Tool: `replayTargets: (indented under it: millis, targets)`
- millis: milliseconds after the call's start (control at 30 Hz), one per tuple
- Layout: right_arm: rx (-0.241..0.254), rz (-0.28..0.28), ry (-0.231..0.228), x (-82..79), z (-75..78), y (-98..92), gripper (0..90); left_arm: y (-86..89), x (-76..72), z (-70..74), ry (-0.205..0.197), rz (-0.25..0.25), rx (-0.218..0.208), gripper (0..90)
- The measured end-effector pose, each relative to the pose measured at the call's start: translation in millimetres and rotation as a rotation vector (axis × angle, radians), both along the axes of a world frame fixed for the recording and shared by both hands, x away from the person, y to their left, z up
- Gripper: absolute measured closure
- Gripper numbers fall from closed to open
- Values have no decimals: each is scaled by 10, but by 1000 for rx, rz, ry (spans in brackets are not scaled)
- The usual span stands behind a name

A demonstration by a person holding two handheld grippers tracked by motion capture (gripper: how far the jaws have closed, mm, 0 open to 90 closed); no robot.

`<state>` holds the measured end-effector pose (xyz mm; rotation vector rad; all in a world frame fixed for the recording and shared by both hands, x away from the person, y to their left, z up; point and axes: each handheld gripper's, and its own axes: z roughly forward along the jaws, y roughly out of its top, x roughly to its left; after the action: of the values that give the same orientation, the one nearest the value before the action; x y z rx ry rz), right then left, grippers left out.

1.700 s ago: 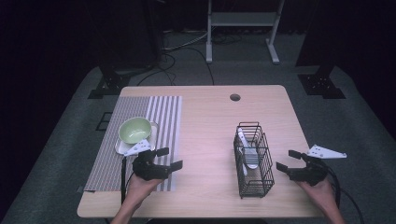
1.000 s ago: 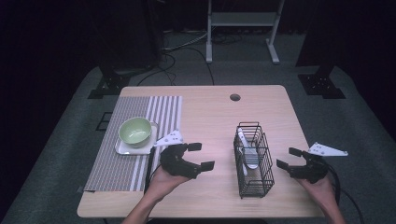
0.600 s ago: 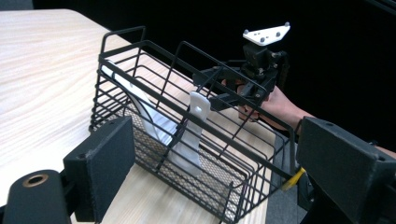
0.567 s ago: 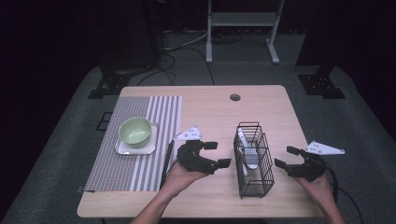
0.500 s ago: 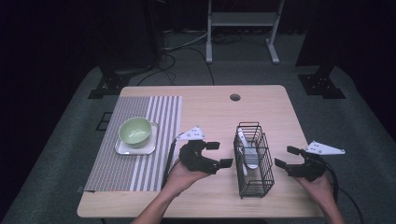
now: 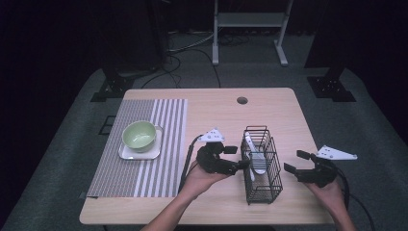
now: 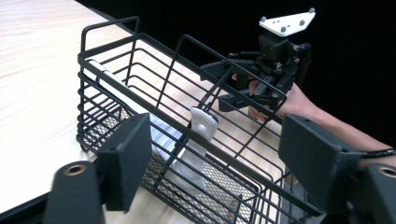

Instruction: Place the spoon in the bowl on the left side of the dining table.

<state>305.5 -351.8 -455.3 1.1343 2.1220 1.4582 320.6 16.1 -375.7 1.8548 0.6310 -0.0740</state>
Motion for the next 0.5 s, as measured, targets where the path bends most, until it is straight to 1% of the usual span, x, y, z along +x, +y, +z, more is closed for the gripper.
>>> replayTargets:
  millis: [67, 100, 133, 167, 233, 267, 367, 500]
  targets:
    - [0, 0, -1, 1, -1, -1, 130, -12, 7, -5, 3, 1, 2, 290]
    - [1, 0, -1, 2, -2, -2, 130, -28, 11, -8, 5, -2, 1, 290]
    - [0, 1, -1, 1, -1, -6, 130, -67, 11, -10, 1, 0, 6, 327]
    - [0, 1, -1, 1, -1, -6, 130, -67, 11, -10, 1, 0, 6, 351]
    - [1, 0, -3, -3, 4, -10, 130, -82, 11, -11, -3, -1, 9, 364]
    - [2, -2, -5, -6, 8, -13, 130, -89, 9, -11, -4, 0, 9, 393]
    - [3, 0, -9, -8, 11, -16, 130, -118, 13, -19, -4, 5, 22, 420]
    - [1, 2, -11, -9, 14, -16, 131, -123, 20, -28, -5, 12, 21, 447]
